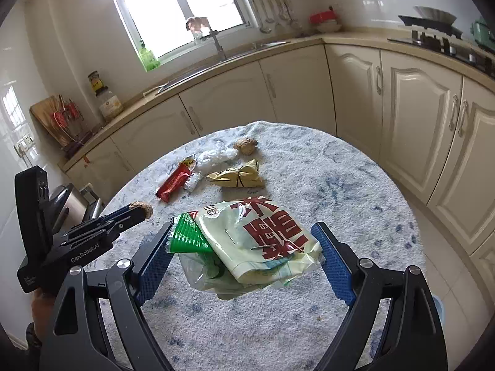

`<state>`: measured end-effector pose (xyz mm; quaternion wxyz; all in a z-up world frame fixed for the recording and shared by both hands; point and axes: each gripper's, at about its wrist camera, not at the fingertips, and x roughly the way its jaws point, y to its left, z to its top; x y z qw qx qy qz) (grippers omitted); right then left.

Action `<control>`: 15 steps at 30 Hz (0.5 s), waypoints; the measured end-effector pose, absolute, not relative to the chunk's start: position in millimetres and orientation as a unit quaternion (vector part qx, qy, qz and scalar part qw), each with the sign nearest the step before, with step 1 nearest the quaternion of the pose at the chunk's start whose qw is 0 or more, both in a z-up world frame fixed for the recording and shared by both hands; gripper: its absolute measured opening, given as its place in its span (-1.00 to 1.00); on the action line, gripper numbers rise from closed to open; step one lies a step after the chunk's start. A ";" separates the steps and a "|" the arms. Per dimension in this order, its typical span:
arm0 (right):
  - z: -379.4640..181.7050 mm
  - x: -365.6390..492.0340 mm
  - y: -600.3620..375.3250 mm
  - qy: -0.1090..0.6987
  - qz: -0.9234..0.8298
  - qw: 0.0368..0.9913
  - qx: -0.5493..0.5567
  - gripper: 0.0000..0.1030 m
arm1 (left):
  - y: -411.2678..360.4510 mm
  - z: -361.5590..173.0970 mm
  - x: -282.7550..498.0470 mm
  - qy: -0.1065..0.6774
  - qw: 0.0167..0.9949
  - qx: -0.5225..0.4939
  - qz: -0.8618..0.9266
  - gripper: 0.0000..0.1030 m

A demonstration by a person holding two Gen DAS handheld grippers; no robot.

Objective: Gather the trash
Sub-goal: 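Carry both items to the blue bin and open both grippers over it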

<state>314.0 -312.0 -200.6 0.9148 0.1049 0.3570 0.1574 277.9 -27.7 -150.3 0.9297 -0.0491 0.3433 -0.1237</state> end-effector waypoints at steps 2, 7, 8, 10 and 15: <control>-193.1 305.1 -317.1 0.349 0.155 0.918 0.107 0.71 | -32.0 -140.1 262.1 0.333 0.932 -0.050 -0.132 -0.76; -167.7 278.2 -344.4 0.322 0.135 0.930 0.114 0.71 | -51.1 -114.8 229.3 0.306 0.938 -0.046 -0.153 -0.76; -163.9 272.6 -351.0 0.317 0.129 0.933 0.115 0.71 | -57.2 -110.2 223.2 0.301 0.939 -0.044 -0.161 -0.76; -157.4 262.1 -366.1 0.308 0.116 0.937 0.118 0.71 | -72.4 -101.7 212.3 0.292 0.940 -0.038 -0.176 -0.76; -147.0 238.2 -410.6 0.294 0.077 0.945 0.124 0.71 | -118.7 -83.1 193.0 0.272 0.934 -0.024 -0.231 -0.76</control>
